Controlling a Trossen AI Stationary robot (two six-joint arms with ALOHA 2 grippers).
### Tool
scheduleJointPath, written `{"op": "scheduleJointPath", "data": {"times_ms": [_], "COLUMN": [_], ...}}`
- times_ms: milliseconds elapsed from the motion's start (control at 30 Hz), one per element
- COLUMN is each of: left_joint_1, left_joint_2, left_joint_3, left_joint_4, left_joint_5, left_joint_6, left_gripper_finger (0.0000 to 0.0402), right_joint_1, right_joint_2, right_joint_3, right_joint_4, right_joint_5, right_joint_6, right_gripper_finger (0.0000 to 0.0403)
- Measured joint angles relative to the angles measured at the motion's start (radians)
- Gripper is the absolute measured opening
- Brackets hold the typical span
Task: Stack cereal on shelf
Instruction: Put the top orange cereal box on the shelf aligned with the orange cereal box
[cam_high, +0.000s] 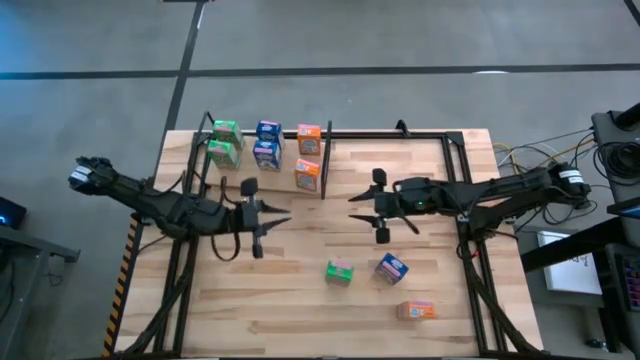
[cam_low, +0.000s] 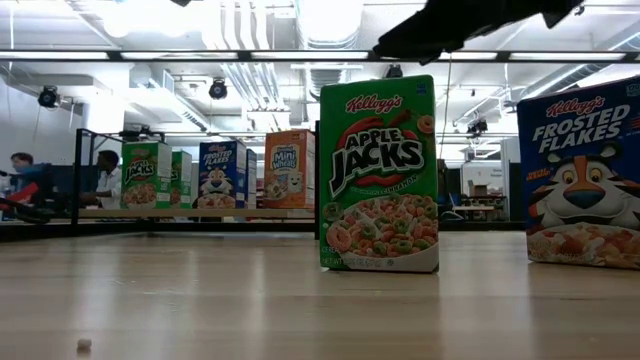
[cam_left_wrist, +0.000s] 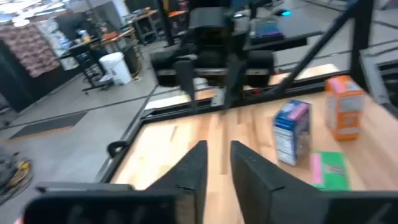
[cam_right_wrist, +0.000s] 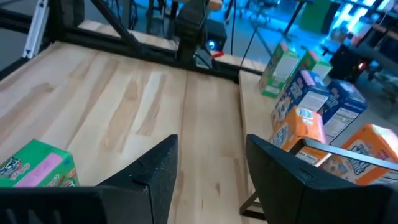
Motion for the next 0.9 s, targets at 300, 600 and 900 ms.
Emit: {"op": "scheduleJointPath", "data": {"times_ms": [300,600,900], "left_joint_1": [0.145,0.277,0.455], "left_joint_2": [0.014,0.063,0.131], "left_joint_3": [0.000,0.000,0.019], "left_joint_4": [-0.009,-0.009,-0.011], "left_joint_5": [0.052,0.055,0.376], "left_joint_6": [-0.016,0.041,0.116], "left_gripper_finger": [0.0167,0.0237,0.0245], "right_joint_1": [0.000,-0.001,-0.001], "right_joint_2": [-0.103,-0.171,-0.218], "right_joint_3": [-0.132,-0.190,-0.222], "right_joint_4": [0.124,0.130,0.130], "right_joint_5": [-0.001,-0.001,-0.001], "right_joint_6": [-0.018,-0.021,-0.034], "right_gripper_finger": [0.0178,0.0178,0.0178]}}
